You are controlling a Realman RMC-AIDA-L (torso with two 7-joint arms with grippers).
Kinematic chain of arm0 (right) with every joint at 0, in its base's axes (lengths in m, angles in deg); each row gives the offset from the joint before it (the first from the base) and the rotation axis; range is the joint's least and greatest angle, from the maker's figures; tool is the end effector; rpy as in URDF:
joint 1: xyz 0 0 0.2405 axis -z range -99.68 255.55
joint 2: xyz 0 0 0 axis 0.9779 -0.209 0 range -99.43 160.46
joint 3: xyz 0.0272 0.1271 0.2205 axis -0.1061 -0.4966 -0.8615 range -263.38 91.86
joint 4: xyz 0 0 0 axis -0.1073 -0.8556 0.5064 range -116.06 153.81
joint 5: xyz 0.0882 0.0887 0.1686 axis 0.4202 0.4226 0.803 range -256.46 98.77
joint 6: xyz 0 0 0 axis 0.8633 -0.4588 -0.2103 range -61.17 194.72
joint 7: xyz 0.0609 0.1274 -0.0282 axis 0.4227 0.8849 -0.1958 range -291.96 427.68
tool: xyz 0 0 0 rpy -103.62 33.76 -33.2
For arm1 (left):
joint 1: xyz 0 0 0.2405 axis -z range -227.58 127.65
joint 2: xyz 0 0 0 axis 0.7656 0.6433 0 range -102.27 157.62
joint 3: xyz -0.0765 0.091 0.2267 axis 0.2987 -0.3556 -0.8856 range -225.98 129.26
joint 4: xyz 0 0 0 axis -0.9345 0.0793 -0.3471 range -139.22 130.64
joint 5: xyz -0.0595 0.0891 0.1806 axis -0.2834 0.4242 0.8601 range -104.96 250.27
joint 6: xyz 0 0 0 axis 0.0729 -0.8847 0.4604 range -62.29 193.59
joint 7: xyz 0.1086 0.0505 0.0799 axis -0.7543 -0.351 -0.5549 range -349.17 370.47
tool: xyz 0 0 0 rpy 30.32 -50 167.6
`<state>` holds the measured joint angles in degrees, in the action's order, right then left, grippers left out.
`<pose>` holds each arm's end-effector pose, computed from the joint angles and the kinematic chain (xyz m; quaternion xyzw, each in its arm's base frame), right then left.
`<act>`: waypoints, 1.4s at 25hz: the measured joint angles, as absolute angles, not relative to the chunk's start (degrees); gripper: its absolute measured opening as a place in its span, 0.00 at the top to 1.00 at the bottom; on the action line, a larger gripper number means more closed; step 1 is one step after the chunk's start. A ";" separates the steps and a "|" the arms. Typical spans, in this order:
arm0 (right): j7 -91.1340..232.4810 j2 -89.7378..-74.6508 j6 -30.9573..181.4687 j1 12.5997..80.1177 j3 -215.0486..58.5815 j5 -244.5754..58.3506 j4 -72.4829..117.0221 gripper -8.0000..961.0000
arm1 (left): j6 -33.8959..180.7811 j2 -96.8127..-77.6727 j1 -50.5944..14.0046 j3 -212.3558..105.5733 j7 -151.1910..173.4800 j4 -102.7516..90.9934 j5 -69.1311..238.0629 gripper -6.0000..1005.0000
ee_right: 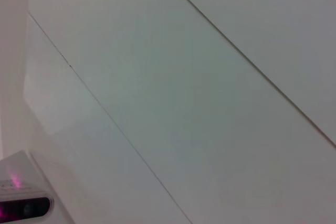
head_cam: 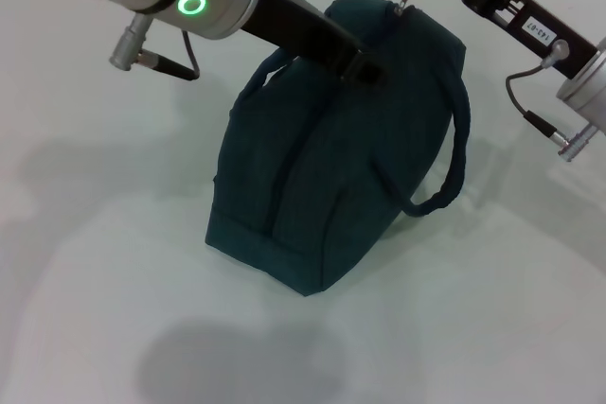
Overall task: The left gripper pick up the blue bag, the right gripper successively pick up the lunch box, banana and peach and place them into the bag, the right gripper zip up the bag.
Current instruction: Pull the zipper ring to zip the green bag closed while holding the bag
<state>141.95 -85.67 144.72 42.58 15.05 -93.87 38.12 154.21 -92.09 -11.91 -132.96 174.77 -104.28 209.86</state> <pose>0.1795 0.3689 -0.0197 -0.7504 0.3229 0.5613 0.1329 -0.0451 0.3361 0.0144 -0.9462 -0.2650 0.0005 0.1858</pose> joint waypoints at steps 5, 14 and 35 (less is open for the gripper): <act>141.95 -85.67 144.72 42.66 15.05 -93.86 38.12 0.87 | 153.82 -92.06 -11.93 -133.28 174.11 -104.24 210.02 0.51; 141.95 -85.67 144.62 42.67 15.05 -93.83 38.12 0.86 | 153.70 -92.05 -11.90 -134.19 171.09 -104.22 210.04 0.79; 141.48 -85.42 131.68 43.47 13.79 -93.75 33.91 0.83 | 153.53 -91.93 -15.77 -134.01 167.82 -111.98 205.34 0.94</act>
<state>141.48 -85.42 131.68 43.47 13.79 -93.75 33.91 153.53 -91.93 -15.77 -134.01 167.82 -111.98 205.34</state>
